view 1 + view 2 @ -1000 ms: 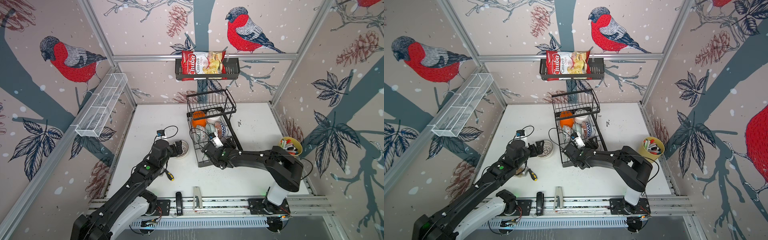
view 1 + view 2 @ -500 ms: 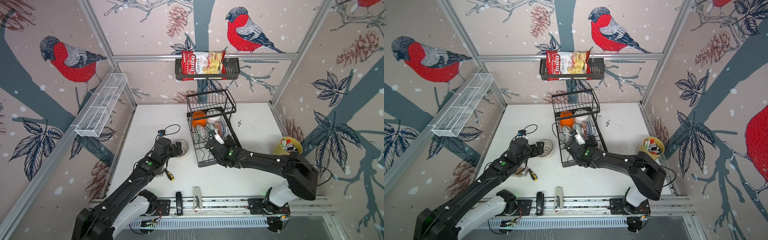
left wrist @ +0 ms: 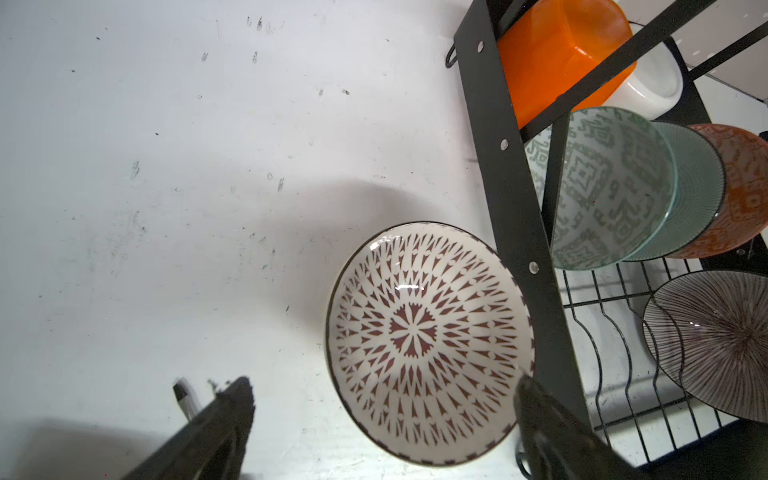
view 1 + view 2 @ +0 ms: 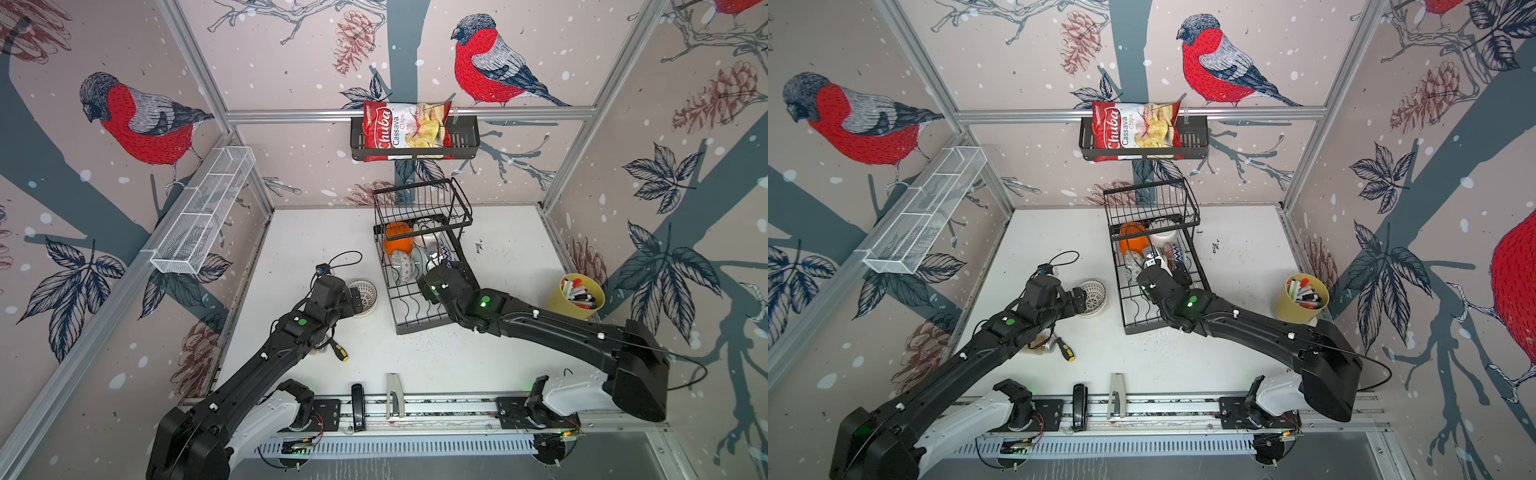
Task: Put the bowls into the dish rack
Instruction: 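Open and withdraw the right gripper from the placed bowl toward the table stack, then grasp the rim of the maroon-patterned bowl on the table with the right gripper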
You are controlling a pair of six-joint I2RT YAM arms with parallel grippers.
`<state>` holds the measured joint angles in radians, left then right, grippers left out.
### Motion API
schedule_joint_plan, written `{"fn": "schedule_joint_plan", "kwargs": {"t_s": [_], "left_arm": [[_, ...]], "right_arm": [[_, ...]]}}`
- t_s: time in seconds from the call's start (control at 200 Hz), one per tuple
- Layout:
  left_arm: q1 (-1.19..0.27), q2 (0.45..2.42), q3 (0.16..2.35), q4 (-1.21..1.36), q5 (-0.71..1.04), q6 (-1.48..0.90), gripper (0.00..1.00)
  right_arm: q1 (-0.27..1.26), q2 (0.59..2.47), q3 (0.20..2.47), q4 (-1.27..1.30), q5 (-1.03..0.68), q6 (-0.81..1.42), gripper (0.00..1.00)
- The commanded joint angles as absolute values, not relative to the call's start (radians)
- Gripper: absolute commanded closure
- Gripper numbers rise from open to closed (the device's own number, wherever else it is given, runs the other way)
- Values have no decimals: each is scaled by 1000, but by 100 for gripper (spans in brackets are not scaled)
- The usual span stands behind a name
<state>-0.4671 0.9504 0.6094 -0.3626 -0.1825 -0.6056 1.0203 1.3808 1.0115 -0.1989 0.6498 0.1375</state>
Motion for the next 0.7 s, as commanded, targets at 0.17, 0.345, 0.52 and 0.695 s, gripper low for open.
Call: {"fn": "schedule_joint_plan", "kwargs": {"t_s": [0.17, 0.345, 0.52, 0.695], "left_arm": [[-454, 920, 592, -380, -197, -647, 3], [-438, 867, 568, -377, -198, -658, 3], [-387, 826, 529, -371, -147, -670, 3], [-343, 782, 488, -348, -109, -686, 3]], "right_arm": [[1031, 1429, 1139, -258, 462, 256, 25], [1051, 1516, 1242, -295, 405, 282, 38], [1081, 1632, 1356, -358, 388, 305, 47], [1100, 1742, 1452, -415, 377, 317, 54]]}}
